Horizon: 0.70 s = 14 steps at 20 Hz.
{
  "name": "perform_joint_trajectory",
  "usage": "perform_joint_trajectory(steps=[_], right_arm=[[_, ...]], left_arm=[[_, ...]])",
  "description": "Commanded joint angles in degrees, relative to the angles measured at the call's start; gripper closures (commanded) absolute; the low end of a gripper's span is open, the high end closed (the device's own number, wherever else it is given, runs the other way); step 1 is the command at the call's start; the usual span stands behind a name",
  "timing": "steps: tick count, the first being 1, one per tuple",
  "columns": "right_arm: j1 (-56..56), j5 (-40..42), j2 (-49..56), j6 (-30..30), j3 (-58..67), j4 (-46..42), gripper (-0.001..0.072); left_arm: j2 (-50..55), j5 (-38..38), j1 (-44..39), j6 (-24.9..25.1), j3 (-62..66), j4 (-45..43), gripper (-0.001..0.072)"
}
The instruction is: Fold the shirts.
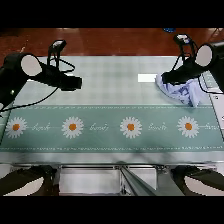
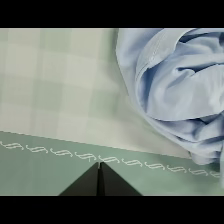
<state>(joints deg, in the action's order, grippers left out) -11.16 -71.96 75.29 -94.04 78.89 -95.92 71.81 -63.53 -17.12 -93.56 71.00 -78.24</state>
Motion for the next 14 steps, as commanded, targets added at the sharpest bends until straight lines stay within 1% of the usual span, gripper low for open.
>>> perform_joint_trajectory(steps=[1,11,14], right_arm=[[-0.02,0.0,-0.04,0.0,0.02,0.0,0.0692],[-0.02,0.04,-0.04,0.0,0.02,0.0,0.0692],[-0.02,1.18,-0.04,-0.02,0.02,0.02,0.0692]], left_arm=[[0.02,0.02,-0.02,0.0,0.0,0.0,0.0692],[0.02,0.02,-0.02,0.0,0.0,0.0,0.0692],[0.02,0.24,-0.02,0.0,0.0,0.0,0.0692]])
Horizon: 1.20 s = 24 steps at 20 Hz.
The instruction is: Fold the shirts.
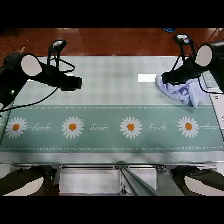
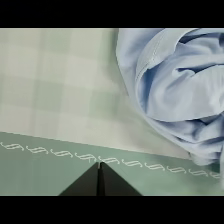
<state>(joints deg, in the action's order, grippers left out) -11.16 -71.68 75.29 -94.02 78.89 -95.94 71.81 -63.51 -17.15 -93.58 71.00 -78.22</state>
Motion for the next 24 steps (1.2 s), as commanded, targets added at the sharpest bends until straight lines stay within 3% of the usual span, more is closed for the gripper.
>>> perform_joint_trajectory(steps=[1,6,7,8,9,12,15,18,20,24], right_arm=[[-0.02,3.3,-0.04,-0.02,0.02,0.02,0.0692],[-0.02,14.36,0.04,-0.44,0.0,0.9,0.0691],[-0.02,17.33,0.31,-0.42,0.0,0.22,0.068],[-0.02,19.78,0.87,-0.39,0.0,-0.92,0.0553],[-0.02,21.24,1.7,-0.39,0.0,-2.16,0.0326],[0.44,22.84,6.03,-0.5,0.0,-13.18,0.0295],[6.64,22.91,10.69,-11.02,0.02,-25.35,0.0296],[16.98,24.0,16.06,-15.82,0.02,-19.65,0.0298],[22.01,25.42,19.37,-13.35,0.02,-12.79,0.0304],[25.38,24.35,23.82,-6.49,0.02,-4.37,0.0307]], left_arm=[[0.09,2.86,0.0,0.04,0.0,-0.04,0.0692],[0.48,19.21,0.11,0.0,0.0,0.15,0.0677],[0.74,22.12,0.33,0.0,0.0,0.15,0.0576],[1.11,24.41,0.46,-0.44,0.0,0.17,0.0358],[1.68,24.96,0.48,-1.09,0.0,0.09,0.0207],[3.74,22.47,1.97,-1.09,0.0,-0.02,0.0202],[3.37,17.29,5.16,-0.55,0.0,-0.59,0.0202],[4.5,5.16,10.01,-0.63,-0.02,-1.99,0.0203],[4.74,-1.22,11.74,0.24,-0.09,-2.01,0.0203],[5.4,-2.91,11.39,-0.85,-3.69,-1.31,0.0203]])
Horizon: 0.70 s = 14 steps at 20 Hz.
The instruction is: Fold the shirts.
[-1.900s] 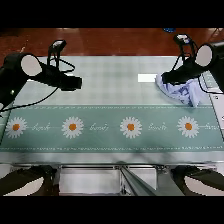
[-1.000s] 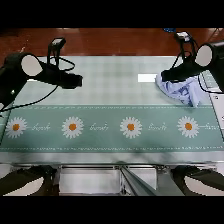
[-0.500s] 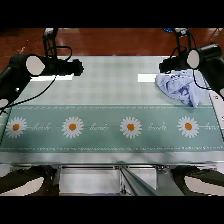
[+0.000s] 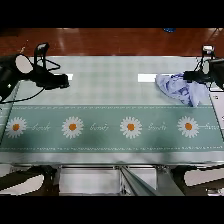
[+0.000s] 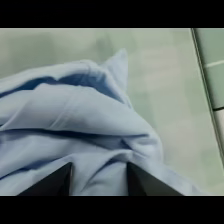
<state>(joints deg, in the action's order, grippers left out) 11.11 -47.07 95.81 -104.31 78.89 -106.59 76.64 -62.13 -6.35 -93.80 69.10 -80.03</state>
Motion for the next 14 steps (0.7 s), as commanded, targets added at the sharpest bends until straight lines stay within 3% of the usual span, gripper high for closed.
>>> perform_joint_trajectory(steps=[1,2,4,6,8,12,14], right_arm=[[2.82,-1.03,4.04,6.38,0.02,7.32,0.0333],[2.34,-2.12,4.39,9.35,0.02,8.79,0.0409],[1.36,-6.05,3.82,14.05,0.35,12.02,0.0689],[0.94,-7.78,1.07,15.43,2.47,15.47,0.0692],[0.37,-7.74,-3.67,16.81,6.19,18.4,0.0692],[-1.11,-6.25,-16.85,19.54,14.08,24.26,0.0692],[-3.02,-6.47,-23.85,21.11,17.84,24.04,0.0692]], left_arm=[[0.94,-4.98,0.66,-0.61,-2.01,1.38,0.0203],[0.92,-5.66,0.68,-0.61,-2.01,1.44,0.0203],[0.79,-10.16,0.59,-0.98,-2.01,1.6,0.0203],[-0.15,-15.21,0.72,1.14,-2.01,1.55,0.0202],[-4.02,-15.5,1.09,2.19,-2.01,1.6,0.0202],[-17.88,-9.18,1.01,2.67,-3.19,2.51,0.0203],[-26.4,-3.8,0.98,2.86,-6.01,9.18,0.0203]])
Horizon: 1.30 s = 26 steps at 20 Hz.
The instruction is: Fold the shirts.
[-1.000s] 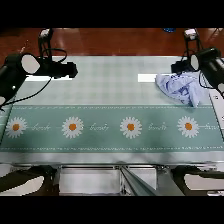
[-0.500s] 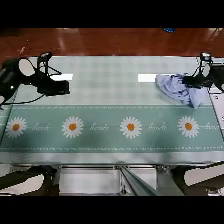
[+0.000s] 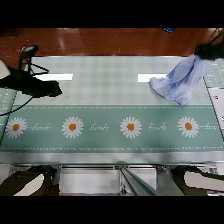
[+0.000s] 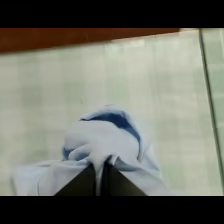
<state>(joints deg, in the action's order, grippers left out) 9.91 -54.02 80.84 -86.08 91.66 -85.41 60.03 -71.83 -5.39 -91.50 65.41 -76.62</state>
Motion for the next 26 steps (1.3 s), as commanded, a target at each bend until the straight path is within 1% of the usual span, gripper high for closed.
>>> perform_joint_trajectory(steps=[1,2,3,6,9,11,13,14,15,17,18,19,21,23,24,26], right_arm=[[-2.82,0.46,-12.04,2.95,6.64,2.78,0.0692],[-3.96,0.35,-15.08,2.93,8.44,2.82,0.0692],[-5.2,0.39,-17.49,2.93,9.9,2.84,0.0692],[-10.75,0.44,-23.02,2.8,14.8,3.78,0.0692],[-15.26,-1.05,-24.52,2.78,19.28,3.61,0.0692],[-17.44,-8.33,-24.63,2.93,20.24,7.26,0.0692],[-20.76,-17.86,-24.09,3.89,20.13,11.74,0.0692],[-22.73,-20.61,-23.67,3.82,19.19,13.49,0.0692],[-25.31,-21.79,-23.39,3.5,16.96,14.49,0.0692],[-31.63,-21.94,-23.37,1.51,9.97,14.86,0.0692],[-35.45,-21.31,-23.39,1.53,5.97,14.21,0.0692],[-39.36,-18.49,-23.37,0.26,0.83,11.89,0.0692],[-44.76,-8.52,-22.73,-4.76,-10.91,10.12,0.0692],[-47.74,0.87,-19.26,-9.2,-20.98,12.15,0.0692],[-49.31,2.75,-16.5,-10.49,-23.65,14.38,0.0692],[-53.37,6.95,-9.14,-10.64,-24.59,18.38,0.0691]], left_arm=[[-14.12,8.79,-0.26,2.47,-4.15,10.27,0.0203],[-17.66,11.39,-0.68,3.74,-5.95,12.68,0.0203],[-20.96,13.46,-1.2,3.67,-7.93,13.68,0.0202],[-26.18,13.29,-1.77,3.87,-12.96,13.64,0.0203],[-26.75,12.98,-1.77,3.89,-18.32,13.66,0.0203],[-26.6,14.38,-1.79,3.87,-21.7,13.77,0.0203],[-26.56,15.65,-1.77,4.11,-24.55,14.05,0.0203],[-26.49,16.09,-1.75,5.05,-25.22,14.05,0.0203],[-26.38,16.28,-1.75,5.92,-25.27,14.05,0.0203],[-26.4,16.87,-1.75,5.68,-25.24,14.1,0.0203],[-26.43,16.79,-1.73,3.39,-25.22,14.1,0.0203],[-26.58,16.48,-1.7,1.62,-25.22,14.1,0.0203],[-26.58,16.37,-1.7,1.92,-25.24,13.42,0.0203],[-26.49,16.28,-1.38,1.9,-25.24,11.26,0.0203],[-26.51,16.04,-1.18,1.88,-25.24,10.49,0.0203],[-26.49,15.21,-0.94,1.81,-25.24,10.64,0.0203]])
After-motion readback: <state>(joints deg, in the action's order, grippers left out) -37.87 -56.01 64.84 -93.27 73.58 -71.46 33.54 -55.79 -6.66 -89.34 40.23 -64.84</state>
